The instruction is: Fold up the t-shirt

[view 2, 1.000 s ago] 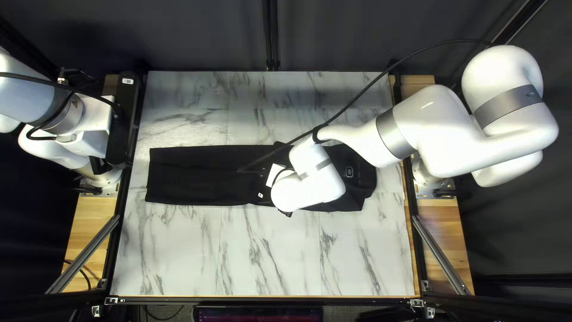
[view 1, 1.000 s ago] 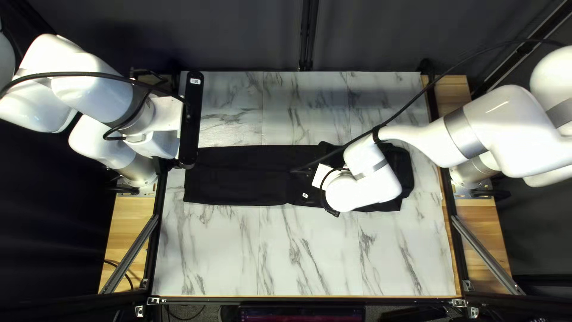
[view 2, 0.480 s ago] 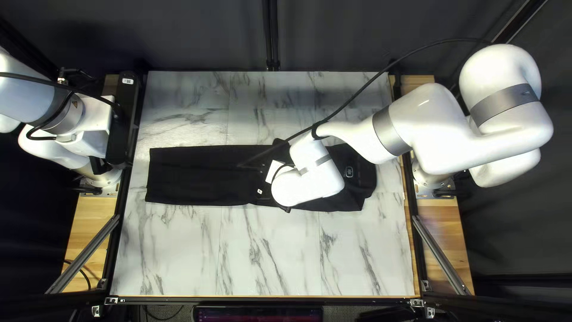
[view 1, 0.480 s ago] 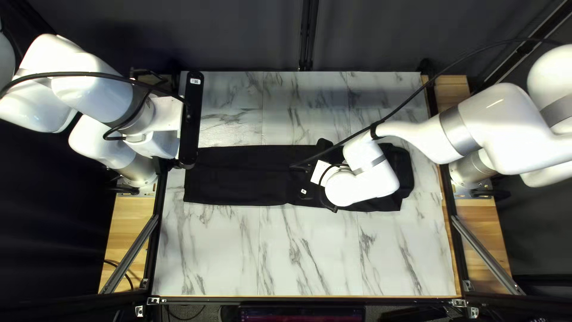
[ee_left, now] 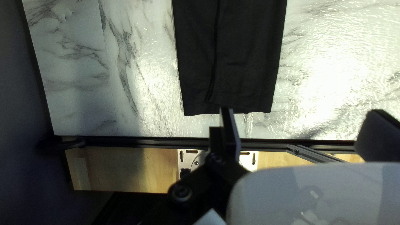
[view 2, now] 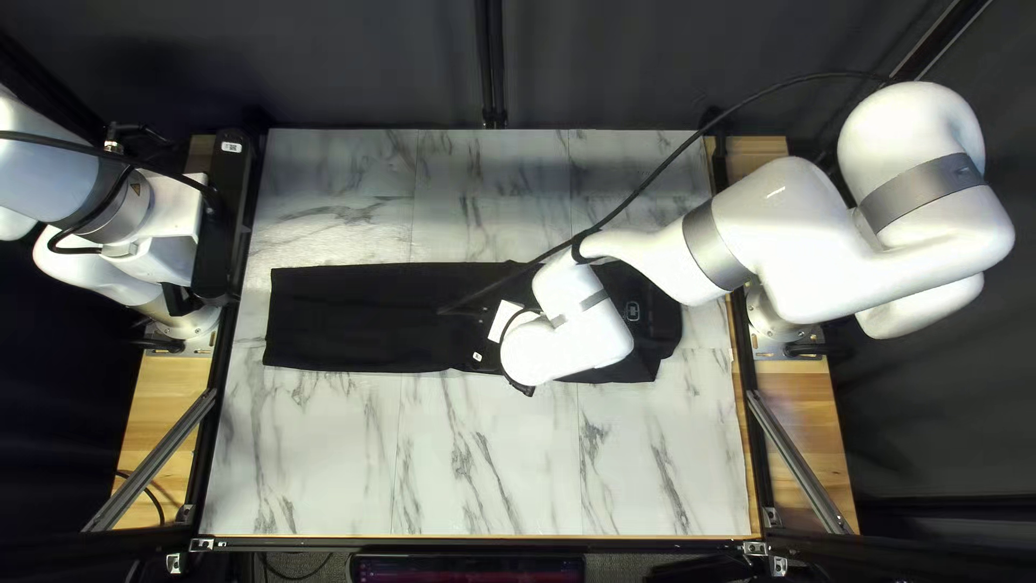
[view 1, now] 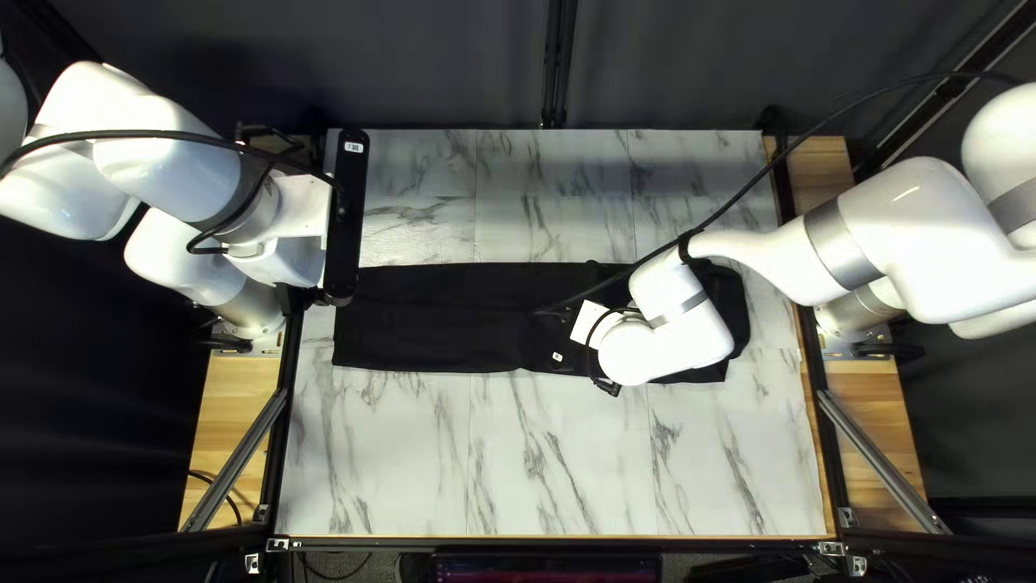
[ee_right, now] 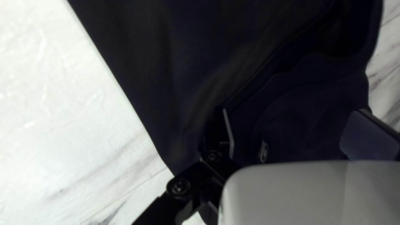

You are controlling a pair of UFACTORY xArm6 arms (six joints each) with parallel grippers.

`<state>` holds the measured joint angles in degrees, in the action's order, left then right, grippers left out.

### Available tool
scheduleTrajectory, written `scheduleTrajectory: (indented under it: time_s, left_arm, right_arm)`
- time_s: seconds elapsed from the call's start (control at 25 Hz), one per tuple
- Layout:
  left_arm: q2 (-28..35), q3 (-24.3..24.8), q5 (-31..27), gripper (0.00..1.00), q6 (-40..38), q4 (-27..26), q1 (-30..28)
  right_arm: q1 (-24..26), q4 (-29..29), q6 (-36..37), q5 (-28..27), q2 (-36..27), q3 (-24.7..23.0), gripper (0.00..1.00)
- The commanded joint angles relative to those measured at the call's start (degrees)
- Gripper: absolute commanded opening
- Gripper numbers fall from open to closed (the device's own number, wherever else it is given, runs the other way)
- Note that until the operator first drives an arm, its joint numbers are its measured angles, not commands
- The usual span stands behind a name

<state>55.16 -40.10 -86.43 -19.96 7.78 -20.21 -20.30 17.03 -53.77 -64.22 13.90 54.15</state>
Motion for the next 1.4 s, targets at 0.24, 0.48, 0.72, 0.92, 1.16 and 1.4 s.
scheduleTrajectory:
  time_s: [0.24, 0.48, 0.72, 0.92, 1.16, 1.4]
  left_arm:
    - [0.0, 0.0, 0.0, 1.00, 0.0, 0.0, 0.0]
    - [0.0, 0.0, 0.0, 1.00, 0.0, 0.0, 0.0]
    - [0.0, 0.0, 0.0, 1.00, 0.0, 0.0, 0.0]
    - [0.0, 0.0, 0.0, 1.00, 0.0, 0.0, 0.0]
    - [0.0, 0.0, 0.0, 1.00, 0.0, 0.0, 0.0]
    - [0.0, 0.0, 0.0, 1.00, 0.0, 0.0, 0.0]
  right_arm:
    - [-0.8, 0.6, -0.4, -5.8, 0.2, 4.8, 1.00]
    - [2.2, 2.6, 1.6, -3.9, 1.5, 5.2, 1.00]
    - [4.3, 2.6, 2.6, 0.4, 2.6, 3.1, 1.00]
    - [4.7, 2.2, 3.2, 1.3, 3.4, 3.3, 1.00]
    - [4.7, 1.8, 3.7, 0.9, 3.7, 4.0, 1.00]
    - [4.2, 2.1, 3.8, -0.5, 3.8, 5.3, 1.00]
